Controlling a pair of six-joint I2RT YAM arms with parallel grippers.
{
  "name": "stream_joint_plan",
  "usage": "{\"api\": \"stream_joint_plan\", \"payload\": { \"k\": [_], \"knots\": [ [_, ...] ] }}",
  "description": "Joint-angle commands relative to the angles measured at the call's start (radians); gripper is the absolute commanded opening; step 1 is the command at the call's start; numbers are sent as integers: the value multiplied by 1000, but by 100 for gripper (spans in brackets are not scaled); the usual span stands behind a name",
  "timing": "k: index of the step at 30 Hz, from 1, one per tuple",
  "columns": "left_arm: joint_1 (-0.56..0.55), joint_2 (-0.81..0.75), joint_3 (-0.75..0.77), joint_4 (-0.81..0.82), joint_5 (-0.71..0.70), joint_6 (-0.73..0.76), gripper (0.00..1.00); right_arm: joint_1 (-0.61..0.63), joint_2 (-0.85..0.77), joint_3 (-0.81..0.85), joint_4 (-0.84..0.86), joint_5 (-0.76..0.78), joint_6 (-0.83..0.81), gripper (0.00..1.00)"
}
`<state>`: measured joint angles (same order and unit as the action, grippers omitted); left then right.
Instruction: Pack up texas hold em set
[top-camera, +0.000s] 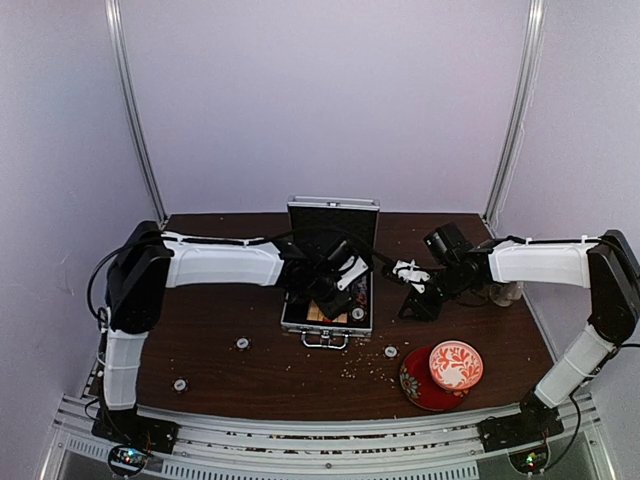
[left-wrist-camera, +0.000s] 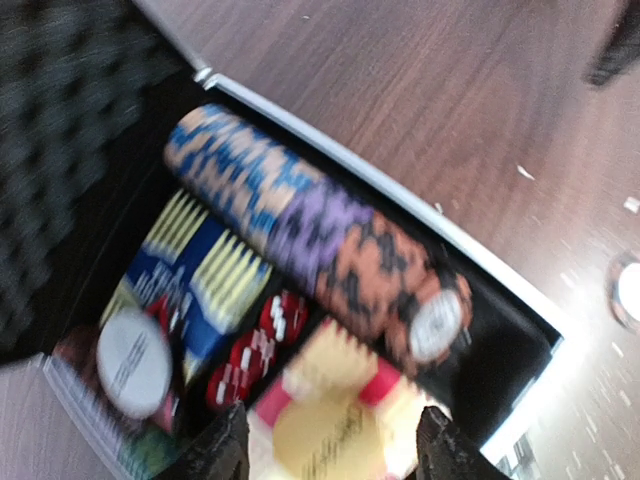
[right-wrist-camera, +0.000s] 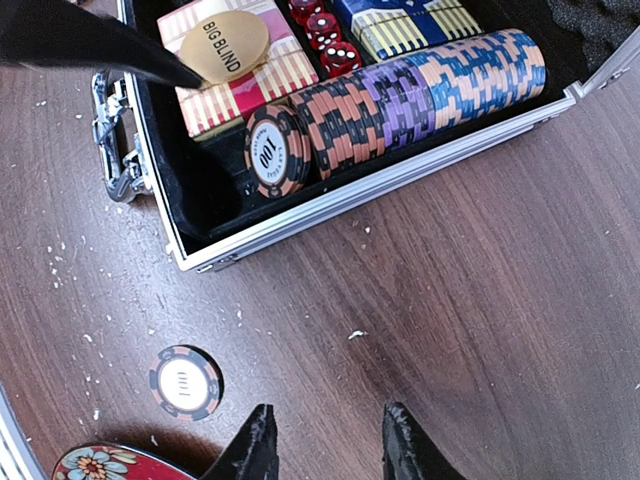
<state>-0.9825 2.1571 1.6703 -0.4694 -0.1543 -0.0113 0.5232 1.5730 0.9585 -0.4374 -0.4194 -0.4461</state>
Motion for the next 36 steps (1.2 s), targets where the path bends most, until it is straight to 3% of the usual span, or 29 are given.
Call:
{"api": "stream_joint_plan", "payload": {
  "k": [1,10,17,29,36],
  "knots": [
    [-9,-190,-98,-68,-2,-94,58,-1,0,25,-9,-14,-10,38],
    [9,-438,-447,-196,-63,-308,58,0,1,31,-15,-19,-15,38],
    [162,-564,-635,-296,65,-389,58,0,0,31,-17,-19,-20,38],
    [245,-464,-622,-270,90,-339,61,0,-32,20,-12,-7,-22,38],
    [255,-410,-611,-237,141,-294,58,0,-39,17,-13,-9,-25,38]
  ]
}}
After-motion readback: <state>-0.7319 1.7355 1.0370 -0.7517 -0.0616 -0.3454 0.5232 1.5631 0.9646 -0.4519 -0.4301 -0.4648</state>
